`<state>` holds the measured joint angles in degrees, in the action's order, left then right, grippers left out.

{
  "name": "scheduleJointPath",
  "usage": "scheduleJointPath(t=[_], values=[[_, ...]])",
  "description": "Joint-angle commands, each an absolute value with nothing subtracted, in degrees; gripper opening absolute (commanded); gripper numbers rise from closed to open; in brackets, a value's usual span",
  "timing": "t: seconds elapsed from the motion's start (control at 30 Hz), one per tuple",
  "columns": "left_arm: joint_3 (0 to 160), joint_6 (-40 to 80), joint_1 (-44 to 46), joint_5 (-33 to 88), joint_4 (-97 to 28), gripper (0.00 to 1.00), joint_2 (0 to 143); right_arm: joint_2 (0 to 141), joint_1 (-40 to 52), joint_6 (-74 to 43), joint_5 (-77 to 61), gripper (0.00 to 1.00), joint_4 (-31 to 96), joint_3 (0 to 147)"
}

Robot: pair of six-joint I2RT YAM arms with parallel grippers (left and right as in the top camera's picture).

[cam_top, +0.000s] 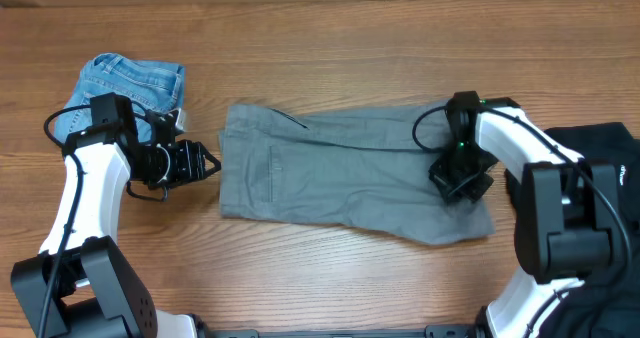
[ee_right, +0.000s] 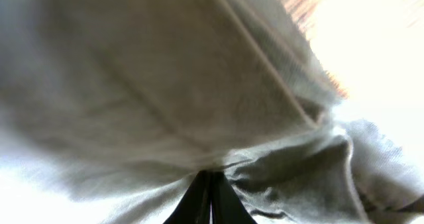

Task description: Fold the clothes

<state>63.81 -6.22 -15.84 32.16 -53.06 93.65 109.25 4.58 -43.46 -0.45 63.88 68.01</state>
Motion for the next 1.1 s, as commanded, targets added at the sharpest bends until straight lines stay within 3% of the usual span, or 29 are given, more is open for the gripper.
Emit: scheduleJointPath(t=[0.0, 0.03, 0.17, 0.37, 0.43, 0.67, 0.8, 0.93, 1.0, 1.07], values=[[65.08, -7.31, -14.46, 32.82, -52.01, 0.55, 92.33, 100.49, 4.4, -34.26, -0.3, 0.14, 59.9, 68.31], [65.08, -7.31, -13.67, 32.8, -51.51, 0.56, 92.36, 98.7, 4.19, -32.73, -0.99, 0.19, 57.89, 68.31], [65.08, -7.29, -10.44, 30.24, -50.48, 0.56, 92.33, 98.24, 3.86, -32.49, -1.15, 0.19, 53.32, 68.2], [65.08, -6.96, -8.1, 27.0, -50.52, 0.56, 92.33, 103.53, 3.88, -33.19, -2.87, 0.04, 49.69, 68.18], [65.08, -6.79, -8.1, 27.03, -50.5, 0.56, 92.33, 105.12, 3.88, -33.19, -5.5, 0.04, 47.33, 68.2], [65.08, -6.63, -8.1, 26.98, -49.89, 0.56, 92.33, 107.2, 3.62, -33.85, -11.42, 0.04, 19.9, 68.38], [65.08, -6.66, -8.1, 26.55, -51.22, 0.56, 92.33, 106.34, 2.15, -31.18, -15.53, 0.04, 24.86, 70.52], [65.08, -6.98, -8.1, 28.45, -50.48, 0.56, 92.36, 103.24, 1.85, -19.79, -23.62, 0.04, 33.06, 71.33], [65.08, -7.09, -7.7, 30.59, -48.71, 0.53, 92.36, 100.99, 2.15, -14.81, -29.39, 0.04, 36.91, 71.33], [65.08, -7.11, -6.24, 33.08, -45.95, 0.3, 92.36, 99.29, 3.01, -14.33, -30.33, 0.04, 41.87, 71.33]])
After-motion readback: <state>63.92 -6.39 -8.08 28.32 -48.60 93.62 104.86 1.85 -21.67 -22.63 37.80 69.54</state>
